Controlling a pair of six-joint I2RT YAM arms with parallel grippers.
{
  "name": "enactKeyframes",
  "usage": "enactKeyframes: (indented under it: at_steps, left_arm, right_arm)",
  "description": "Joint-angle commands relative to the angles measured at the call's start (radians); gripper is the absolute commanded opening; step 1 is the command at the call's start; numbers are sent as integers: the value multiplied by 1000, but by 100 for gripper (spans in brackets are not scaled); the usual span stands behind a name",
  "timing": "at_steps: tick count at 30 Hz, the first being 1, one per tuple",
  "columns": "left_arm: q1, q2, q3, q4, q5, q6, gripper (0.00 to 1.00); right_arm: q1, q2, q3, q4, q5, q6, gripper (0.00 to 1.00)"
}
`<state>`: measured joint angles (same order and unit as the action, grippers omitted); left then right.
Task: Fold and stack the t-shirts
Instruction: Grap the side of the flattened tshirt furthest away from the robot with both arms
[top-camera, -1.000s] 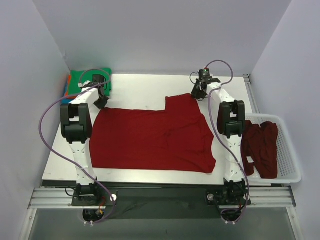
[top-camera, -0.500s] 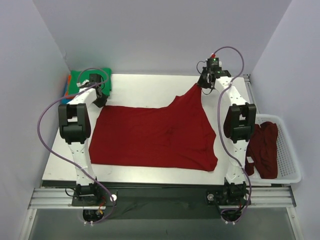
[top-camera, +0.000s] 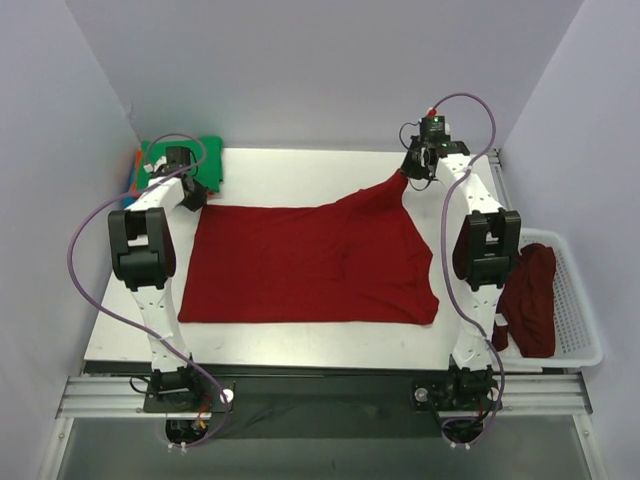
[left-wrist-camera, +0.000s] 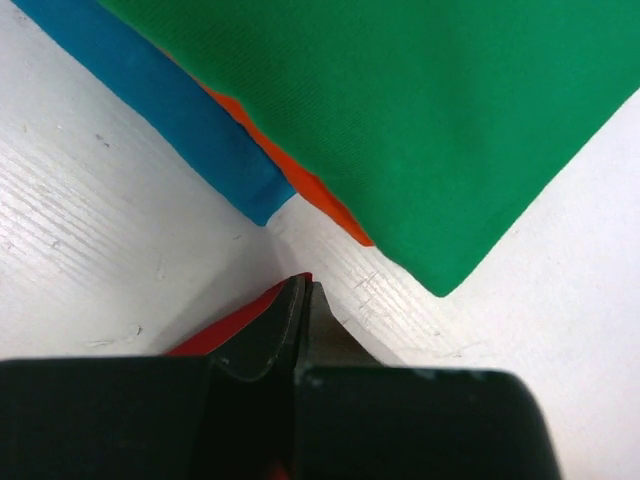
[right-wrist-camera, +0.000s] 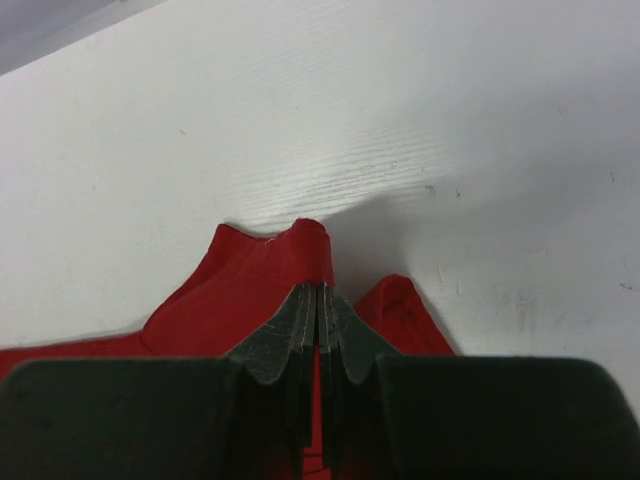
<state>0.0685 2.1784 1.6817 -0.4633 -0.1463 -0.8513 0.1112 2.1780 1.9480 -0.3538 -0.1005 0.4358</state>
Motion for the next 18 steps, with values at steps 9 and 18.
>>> enactKeyframes:
  at_steps: [9,18]
  left_arm:
    - [16,-103,-100,124,48,-8,0]
    - [36,-193,-195,190,85,-5,0]
  right_arm:
    - [12,-158,-139,18,30,-22,0]
    - [12,-346,-351,65,38,18,0]
